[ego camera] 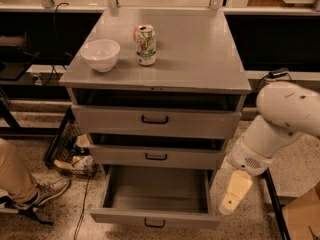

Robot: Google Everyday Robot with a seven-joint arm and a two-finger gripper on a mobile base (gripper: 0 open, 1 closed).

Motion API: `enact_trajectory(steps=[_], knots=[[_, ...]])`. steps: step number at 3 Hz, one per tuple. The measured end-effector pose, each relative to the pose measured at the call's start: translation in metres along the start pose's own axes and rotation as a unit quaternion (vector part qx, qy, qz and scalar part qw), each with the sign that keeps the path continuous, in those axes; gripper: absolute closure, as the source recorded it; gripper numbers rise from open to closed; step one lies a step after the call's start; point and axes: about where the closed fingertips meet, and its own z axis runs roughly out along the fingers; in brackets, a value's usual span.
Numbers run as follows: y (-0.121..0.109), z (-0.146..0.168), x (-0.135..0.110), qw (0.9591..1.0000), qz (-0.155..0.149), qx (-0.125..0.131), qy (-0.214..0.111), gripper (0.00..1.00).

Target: Close bottom drawer

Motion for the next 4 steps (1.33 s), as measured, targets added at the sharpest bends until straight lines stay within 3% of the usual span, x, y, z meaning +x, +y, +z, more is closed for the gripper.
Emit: enact_trajectory(steps=[1, 2, 3, 4], knots=[[-0.031, 0.080, -0.007, 0.9987, 0.002, -0.049, -0.013, 0.00], [-0.065, 0.178, -0.002, 0.9938, 0.025, -0.107, -0.015, 0.00], [-0.080, 0.231, 0.012, 0.9897, 0.063, -0.128, -0.014, 0.00], [-0.085, 0.283, 0.033, 0.9824, 0.111, -0.150, -0.006, 0.00]])
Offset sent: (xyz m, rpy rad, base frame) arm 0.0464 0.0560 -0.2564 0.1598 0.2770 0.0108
